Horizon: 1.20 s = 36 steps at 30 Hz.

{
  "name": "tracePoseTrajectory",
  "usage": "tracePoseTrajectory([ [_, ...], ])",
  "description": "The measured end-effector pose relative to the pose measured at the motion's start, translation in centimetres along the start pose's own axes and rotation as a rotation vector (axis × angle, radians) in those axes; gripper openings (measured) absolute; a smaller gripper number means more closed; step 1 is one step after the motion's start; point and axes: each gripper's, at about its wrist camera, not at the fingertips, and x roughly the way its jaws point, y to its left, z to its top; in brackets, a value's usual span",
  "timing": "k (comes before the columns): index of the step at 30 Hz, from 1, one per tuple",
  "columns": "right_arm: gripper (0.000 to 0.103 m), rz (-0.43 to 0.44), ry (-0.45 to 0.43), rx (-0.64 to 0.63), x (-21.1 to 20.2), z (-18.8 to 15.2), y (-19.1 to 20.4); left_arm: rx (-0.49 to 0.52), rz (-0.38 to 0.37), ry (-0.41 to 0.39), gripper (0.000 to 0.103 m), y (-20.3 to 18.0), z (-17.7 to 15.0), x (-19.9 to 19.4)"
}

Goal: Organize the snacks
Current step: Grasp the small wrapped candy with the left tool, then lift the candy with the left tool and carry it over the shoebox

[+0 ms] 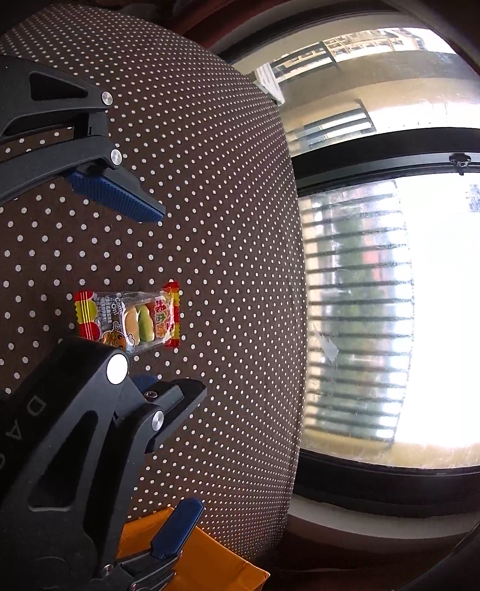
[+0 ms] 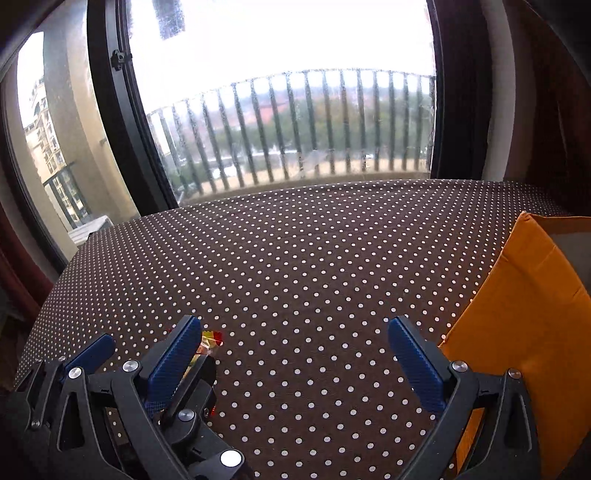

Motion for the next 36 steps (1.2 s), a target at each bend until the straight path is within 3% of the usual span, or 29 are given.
tracePoseTrajectory([
  [9,0.102,-0.006,0.052,0.015,0.3,0.0,-0.8,-0.018,-0.036,0.1,0.083,0.5,-0.8,1.8],
  [11,0.102,-0.005,0.066,0.019,0.7,0.0,-0.7,-0.025,-0.035,0.12,0.074,0.7,-0.9,2.1],
  [16,0.102,0.002,0.079,0.036,1.1,-0.1,-0.6,-0.024,-0.017,0.113,0.065,0.6,-0.9,2.1],
  [19,0.102,-0.003,0.089,0.038,1.4,-0.2,-0.6,-0.008,-0.034,0.102,0.045,0.4,-1.0,1.7],
  [32,0.102,0.02,0.148,0.09,2.1,-0.6,-0.7,-0.004,-0.01,0.093,0.044,0.2,-1.3,1.4],
  [36,0.102,-0.015,0.128,0.048,1.5,-0.5,-0.1,-0.017,0.05,0.065,0.043,0.3,-1.5,0.3],
])
